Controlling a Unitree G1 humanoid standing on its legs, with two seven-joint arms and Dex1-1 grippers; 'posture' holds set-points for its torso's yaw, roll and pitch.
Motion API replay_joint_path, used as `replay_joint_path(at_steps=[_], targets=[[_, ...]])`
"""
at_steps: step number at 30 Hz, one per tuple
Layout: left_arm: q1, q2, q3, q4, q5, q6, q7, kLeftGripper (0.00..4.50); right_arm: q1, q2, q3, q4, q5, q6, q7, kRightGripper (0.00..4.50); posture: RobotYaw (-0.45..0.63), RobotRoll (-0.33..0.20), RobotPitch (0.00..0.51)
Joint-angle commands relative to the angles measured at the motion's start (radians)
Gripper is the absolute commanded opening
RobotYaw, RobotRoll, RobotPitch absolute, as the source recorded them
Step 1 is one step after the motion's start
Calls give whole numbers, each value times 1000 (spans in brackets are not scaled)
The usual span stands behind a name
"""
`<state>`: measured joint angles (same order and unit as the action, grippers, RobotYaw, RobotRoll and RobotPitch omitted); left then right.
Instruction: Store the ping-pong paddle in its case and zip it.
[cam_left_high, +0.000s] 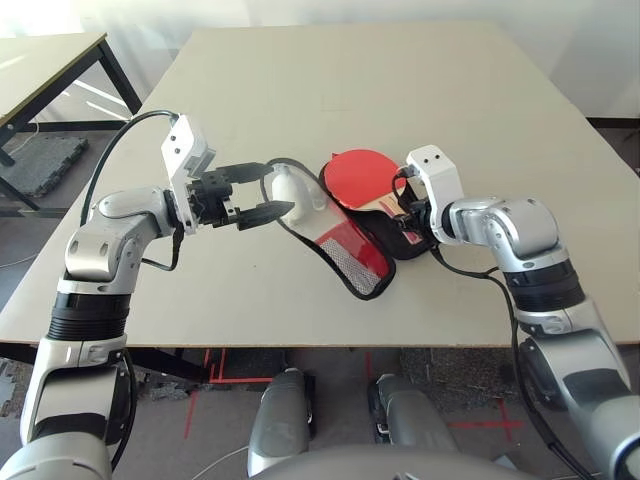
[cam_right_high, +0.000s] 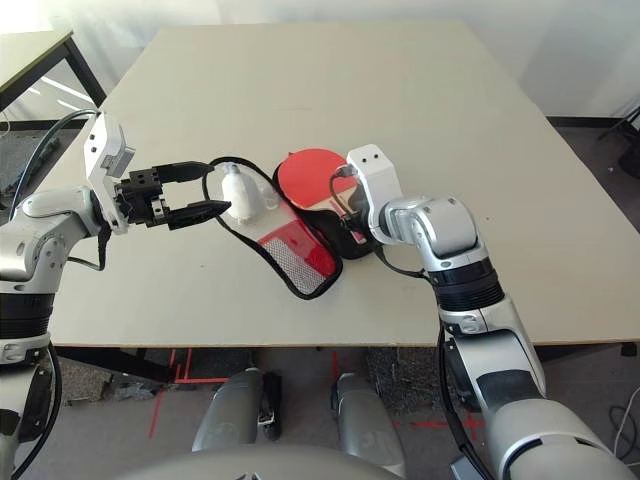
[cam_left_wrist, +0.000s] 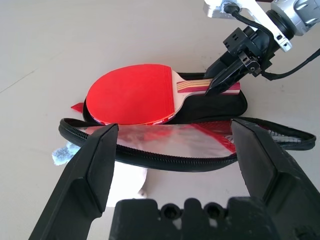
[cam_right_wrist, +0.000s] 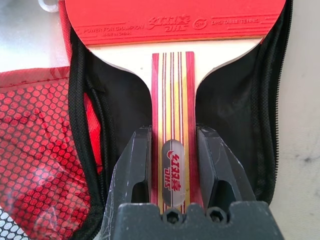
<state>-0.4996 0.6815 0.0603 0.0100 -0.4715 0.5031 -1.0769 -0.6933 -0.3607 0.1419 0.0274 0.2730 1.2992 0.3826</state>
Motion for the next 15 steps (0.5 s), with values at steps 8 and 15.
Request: replay_joint_path(at_steps=[8, 15], targets=[[6, 18, 10, -22, -8, 8, 0, 4500, -5, 64, -127, 41, 40, 32, -4, 1148, 133, 0, 70], [0, 17, 7, -19, -5, 5, 0, 4500, 21, 51, -67, 68, 13, -15, 3, 1148, 133, 0, 67]])
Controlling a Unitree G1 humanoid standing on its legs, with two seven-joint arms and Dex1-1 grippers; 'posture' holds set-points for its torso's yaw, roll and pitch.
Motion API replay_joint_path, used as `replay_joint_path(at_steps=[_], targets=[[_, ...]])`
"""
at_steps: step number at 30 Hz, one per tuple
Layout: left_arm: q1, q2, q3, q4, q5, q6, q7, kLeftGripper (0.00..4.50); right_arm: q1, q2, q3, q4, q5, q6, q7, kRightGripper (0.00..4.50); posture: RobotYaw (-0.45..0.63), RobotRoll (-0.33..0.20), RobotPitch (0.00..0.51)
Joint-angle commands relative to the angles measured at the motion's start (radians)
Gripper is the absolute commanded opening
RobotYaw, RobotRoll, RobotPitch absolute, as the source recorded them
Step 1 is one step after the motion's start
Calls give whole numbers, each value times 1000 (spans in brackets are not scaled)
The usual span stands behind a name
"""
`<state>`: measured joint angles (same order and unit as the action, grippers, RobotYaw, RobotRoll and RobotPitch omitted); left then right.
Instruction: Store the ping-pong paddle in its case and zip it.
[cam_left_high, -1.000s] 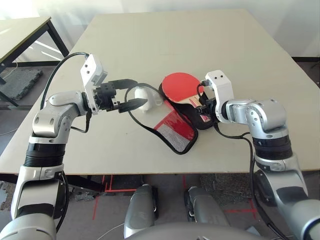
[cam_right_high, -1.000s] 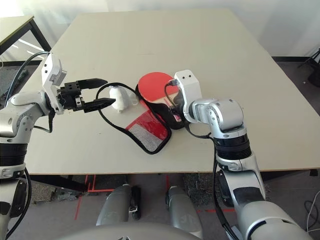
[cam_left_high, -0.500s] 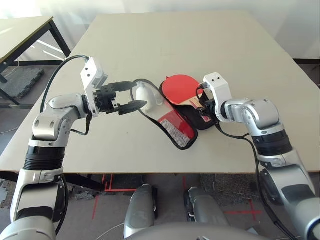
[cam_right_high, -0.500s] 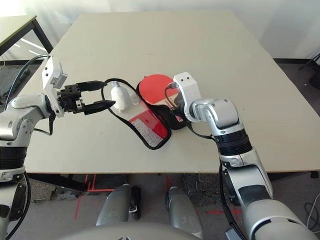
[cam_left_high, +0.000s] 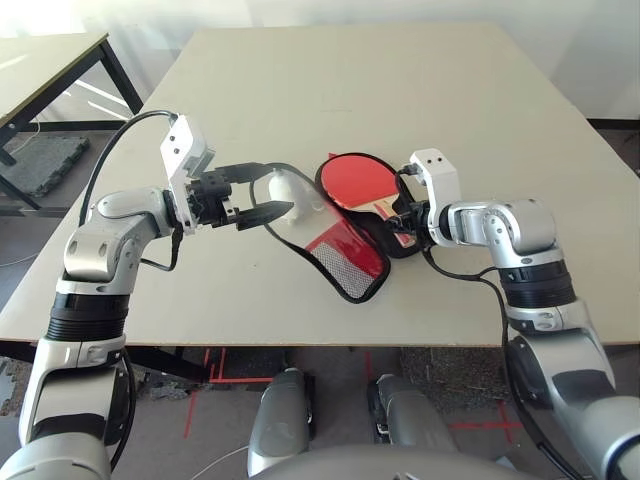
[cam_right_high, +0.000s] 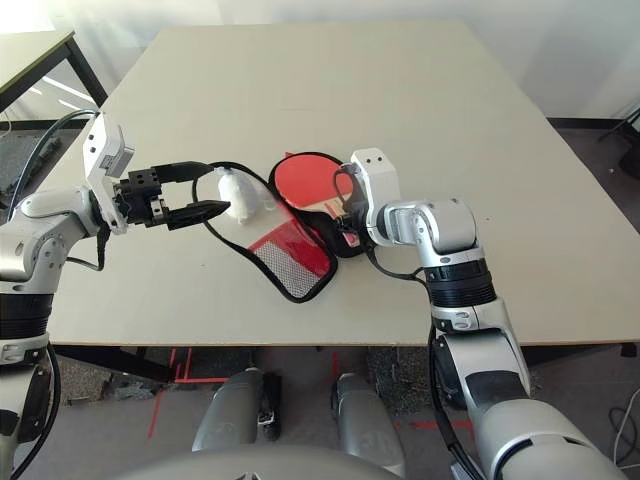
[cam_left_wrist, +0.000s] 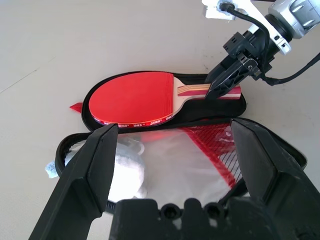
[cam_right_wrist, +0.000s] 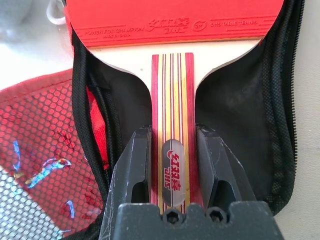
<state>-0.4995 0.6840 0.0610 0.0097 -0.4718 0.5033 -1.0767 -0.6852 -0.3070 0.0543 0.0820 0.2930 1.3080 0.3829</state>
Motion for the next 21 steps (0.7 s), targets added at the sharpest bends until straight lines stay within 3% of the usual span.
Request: replay_joint_path(at_steps=[1, 14, 21], targets=[[-1, 14, 6, -18, -5, 5, 0, 4500, 14, 0, 19, 17, -8, -27, 1, 1148, 133, 0, 67], [0, 12, 7, -18, -3, 1, 8, 4500, 7, 5, 59, 65, -53, -104, -10, 1148, 133, 0, 63], [8, 54, 31, -8, -4, 8, -4, 4500, 21, -4, 42, 34, -43, -170, 26, 3635, 132, 0, 64]])
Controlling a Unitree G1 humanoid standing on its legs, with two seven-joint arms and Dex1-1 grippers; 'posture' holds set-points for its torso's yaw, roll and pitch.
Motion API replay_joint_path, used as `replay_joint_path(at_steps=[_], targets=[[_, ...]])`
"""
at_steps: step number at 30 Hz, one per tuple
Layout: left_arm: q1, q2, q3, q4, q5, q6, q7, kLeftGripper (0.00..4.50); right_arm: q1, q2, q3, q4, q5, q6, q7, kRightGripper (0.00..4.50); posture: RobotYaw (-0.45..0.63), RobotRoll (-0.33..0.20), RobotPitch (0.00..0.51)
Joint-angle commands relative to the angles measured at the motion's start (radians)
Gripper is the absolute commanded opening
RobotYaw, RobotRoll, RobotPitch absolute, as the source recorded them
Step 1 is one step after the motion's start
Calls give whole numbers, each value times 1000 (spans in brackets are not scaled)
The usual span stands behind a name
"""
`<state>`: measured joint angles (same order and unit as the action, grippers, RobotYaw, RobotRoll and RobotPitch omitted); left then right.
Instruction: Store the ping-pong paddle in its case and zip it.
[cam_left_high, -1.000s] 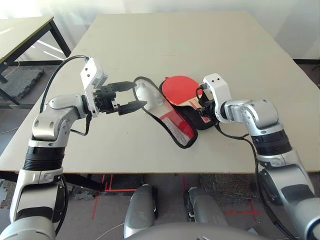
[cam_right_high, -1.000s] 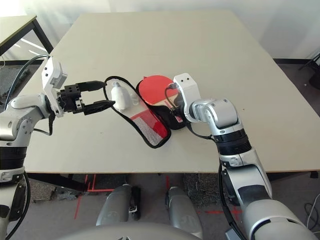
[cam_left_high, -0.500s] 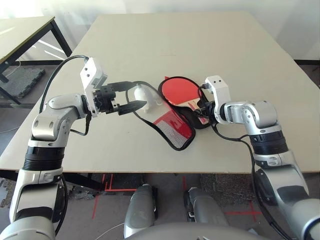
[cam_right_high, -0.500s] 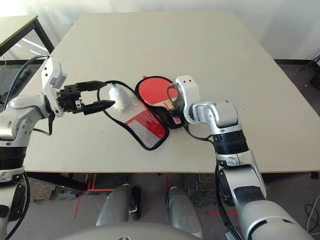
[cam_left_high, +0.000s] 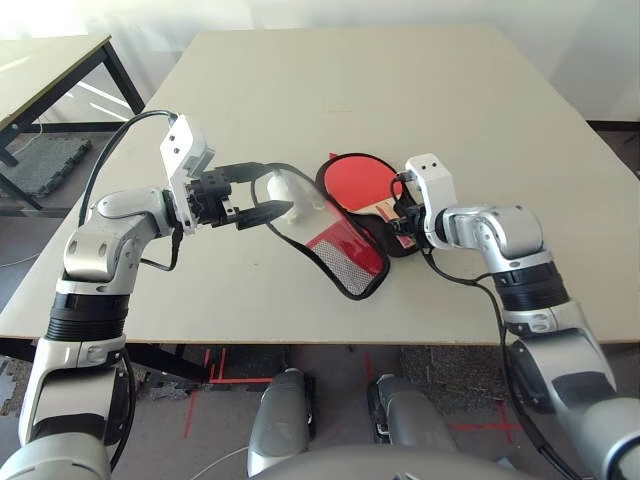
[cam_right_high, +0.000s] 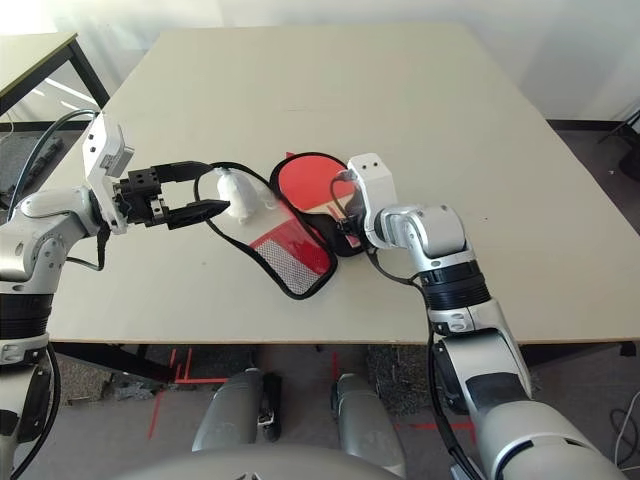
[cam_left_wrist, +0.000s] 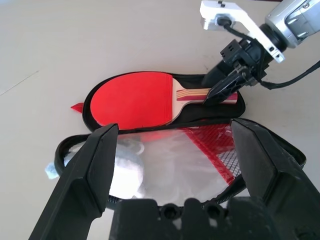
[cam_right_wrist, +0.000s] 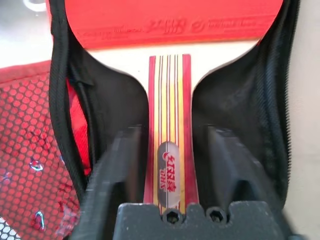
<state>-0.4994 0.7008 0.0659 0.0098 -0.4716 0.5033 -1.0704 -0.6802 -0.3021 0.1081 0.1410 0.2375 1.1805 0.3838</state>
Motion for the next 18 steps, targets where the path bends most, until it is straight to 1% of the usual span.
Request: replay_joint_path(at_steps=[1, 2, 7, 9, 11, 14, 18], targets=[[12, 57, 30, -3, -3, 10, -20, 4500, 26, -11, -32, -41, 27, -82, 45, 3999, 131, 0, 64], [18, 84, 33, 6, 3, 10, -33, 4500, 37, -17, -54, -56, 45, -124, 73, 4431, 131, 0, 64], [40, 191, 37, 72, 22, 4, -90, 4500, 75, -71, -148, -91, 136, -281, 226, 4476, 131, 0, 66], [63, 238, 15, 91, 50, -8, -119, 4500, 83, -103, -177, -76, 133, -389, 262, 4476, 133, 0, 68], [83, 261, -14, 100, 78, -14, -132, 4500, 86, -133, -201, -46, 132, -462, 289, 4476, 134, 0, 67], [113, 262, -67, 80, 102, -8, -153, 4500, 80, -182, -235, 6, 134, -481, 302, 4476, 125, 0, 69], [105, 199, -126, 75, 130, -21, -134, 4500, 70, -228, -274, 72, 136, -492, 306, 4476, 116, 0, 70]])
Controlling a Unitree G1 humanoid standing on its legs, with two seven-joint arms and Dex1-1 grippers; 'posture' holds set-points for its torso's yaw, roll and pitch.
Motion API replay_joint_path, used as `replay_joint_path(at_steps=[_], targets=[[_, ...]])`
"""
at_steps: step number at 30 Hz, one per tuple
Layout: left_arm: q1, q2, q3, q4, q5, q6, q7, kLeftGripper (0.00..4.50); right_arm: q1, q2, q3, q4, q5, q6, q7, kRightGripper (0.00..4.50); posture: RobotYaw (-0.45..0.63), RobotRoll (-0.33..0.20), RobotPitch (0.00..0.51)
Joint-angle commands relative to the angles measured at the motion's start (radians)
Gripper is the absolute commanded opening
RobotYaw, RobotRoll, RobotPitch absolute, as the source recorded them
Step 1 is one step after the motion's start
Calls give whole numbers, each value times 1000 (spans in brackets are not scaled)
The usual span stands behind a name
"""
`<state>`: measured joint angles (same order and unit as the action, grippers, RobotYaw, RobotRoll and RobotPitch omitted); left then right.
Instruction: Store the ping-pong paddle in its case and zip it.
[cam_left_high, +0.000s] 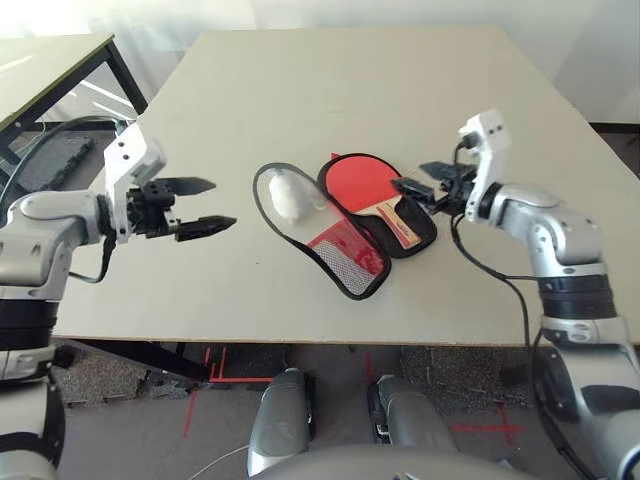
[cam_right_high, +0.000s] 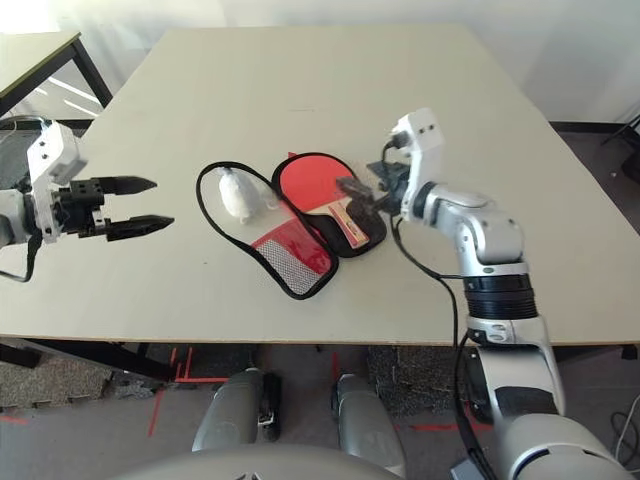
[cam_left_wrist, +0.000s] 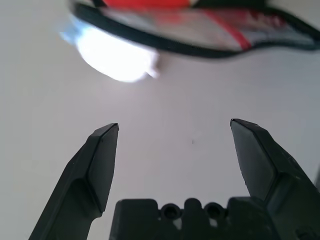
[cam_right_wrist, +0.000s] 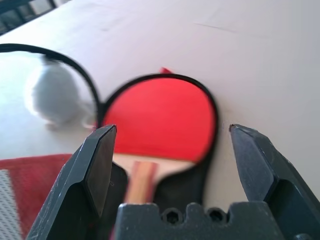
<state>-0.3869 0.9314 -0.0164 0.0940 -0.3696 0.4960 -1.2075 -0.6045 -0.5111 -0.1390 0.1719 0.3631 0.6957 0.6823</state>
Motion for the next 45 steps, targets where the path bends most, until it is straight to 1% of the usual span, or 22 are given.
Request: replay_joint_path(at_steps=[1, 5, 8, 10, 16, 19, 22, 24, 26, 28, 33, 35, 37, 45], targets=[[-21, -62, -62, -5, 35, -20, 9, 4500, -5, -31, -40, 53, 22, 3, 13, 4476, 109, 0, 72], [-90, -171, -108, 29, 57, -40, 30, 4500, 10, -63, -73, 73, 49, 28, 26, 4476, 93, 0, 73], [-193, -299, -133, 97, 54, -66, 46, 4500, 48, -74, -96, 54, 69, 49, 25, 4476, 74, 0, 73], [-249, -359, -137, 138, 54, -85, 45, 4500, 66, -74, -101, 42, 82, 66, 23, 4476, 64, 0, 73], [-397, -497, -173, 320, 121, -222, 53, 4500, 118, -75, -108, -18, 143, 161, 34, 4476, 45, 0, 74], [-474, -604, -175, 457, 161, -329, 113, 4500, 158, -76, -104, -52, 173, 199, 53, 4476, 42, 0, 76], [-522, -683, -176, 553, 181, -372, 133, 4500, 185, -74, -104, -85, 202, 235, 61, 4476, 34, 0, 80], [-540, -720, -184, 593, 196, -394, 137, 4500, 205, -75, -105, -108, 222, 258, 66, 4476, 29, 0, 86], [-549, -736, -182, 618, 208, -414, 139, 4500, 224, -78, -112, -133, 247, 281, 74, 4476, 30, 0, 90], [-548, -731, -175, 620, 208, -419, 131, 4500, 239, -79, -121, -149, 268, 297, 77, 4476, 33, 0, 92], [-511, -672, -160, 556, 190, -385, 89, 4500, 245, -37, -172, -124, 346, 339, 62, 4476, 49, 0, 97], [-488, -648, -153, 519, 180, -362, 79, 4500, 224, -8, -208, -71, 365, 332, 42, 4476, 57, 0, 98], [-456, -621, -148, 471, 176, -340, 71, 4500, 204, 9, -222, -13, 364, 315, 27, 4476, 62, 0, 100], [-340, -544, -138, 276, 150, -238, 64, 4500, 183, 29, -159, 85, 313, 250, 33, 4476, 85, 0, 100]])
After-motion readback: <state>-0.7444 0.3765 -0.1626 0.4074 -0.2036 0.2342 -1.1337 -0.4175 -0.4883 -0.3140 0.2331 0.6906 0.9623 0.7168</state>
